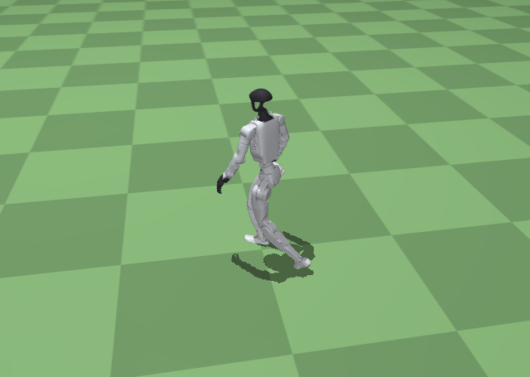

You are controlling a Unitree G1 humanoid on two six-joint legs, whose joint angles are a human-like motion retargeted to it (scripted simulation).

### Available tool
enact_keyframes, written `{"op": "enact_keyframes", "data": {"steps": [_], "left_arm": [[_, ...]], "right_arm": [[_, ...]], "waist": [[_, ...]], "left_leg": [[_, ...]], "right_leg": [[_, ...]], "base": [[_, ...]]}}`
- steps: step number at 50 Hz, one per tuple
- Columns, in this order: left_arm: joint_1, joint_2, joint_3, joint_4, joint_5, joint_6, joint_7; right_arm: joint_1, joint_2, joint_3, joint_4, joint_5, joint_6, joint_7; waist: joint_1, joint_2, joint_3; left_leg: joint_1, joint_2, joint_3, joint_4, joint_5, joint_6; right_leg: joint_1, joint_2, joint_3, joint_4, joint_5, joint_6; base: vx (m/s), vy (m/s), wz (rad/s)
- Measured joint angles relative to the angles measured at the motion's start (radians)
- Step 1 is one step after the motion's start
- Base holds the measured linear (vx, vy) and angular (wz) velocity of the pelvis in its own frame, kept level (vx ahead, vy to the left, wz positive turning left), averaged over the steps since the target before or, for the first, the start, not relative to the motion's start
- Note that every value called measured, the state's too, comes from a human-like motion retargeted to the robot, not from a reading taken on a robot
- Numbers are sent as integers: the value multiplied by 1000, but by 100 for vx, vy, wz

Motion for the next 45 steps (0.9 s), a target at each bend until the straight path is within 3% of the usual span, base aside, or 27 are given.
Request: {"op": "enact_keyframes", "data": {"steps": [5, 14, 23, 35, 40, 45], "left_arm": [[0, -37, -34, -62, 9, -9, -10], [47, -85, -81, -156, 22, -24, -13], [128, -97, -58, -107, 54, -21, 31], [215, -80, 59, 17, 94, -12, 158], [217, -58, 102, 27, 109, -14, 216], [243, -45, 126, 16, 110, -19, 256]], "right_arm": [[-31, 4, 23, -47, 5, -6, 6], [-73, -19, 43, -157, 2, -32, 1], [-75, -32, 1, -147, -44, -37, -32], [8, 15, -137, 40, -91, -14, -116], [31, 35, -196, 87, -84, -16, -151], [72, 38, -218, 82, -73, -22, -177]], "waist": [[17, -16, -37], [58, -57, -44], [99, -103, -40], [146, -185, 19], [146, -234, 35], [152, -243, 75]], "left_leg": [[-23, -11, -16, -13, -19, 12], [8, -14, -36, -53, -73, 43], [41, -34, -37, -127, -147, 96], [69, -111, 20, -223, -301, 226], [76, -161, 40, -343, -309, 277], [22, -166, 97, -276, -358, 299]], "right_leg": [[-27, -21, -8, -13, 20, 14], [7, -58, -32, -49, 58, 45], [46, -116, -41, -98, 112, 88], [39, -213, -1, -100, 203, 157], [20, -265, 50, -155, 314, 217], [-24, -286, 55, -70, 261, 222]], "base": [[-5, 1, 11], [-10, 2, 22], [-14, 3, 23], [-22, 4, 13], [-25, 3, 5], [-29, 2, -17]]}}
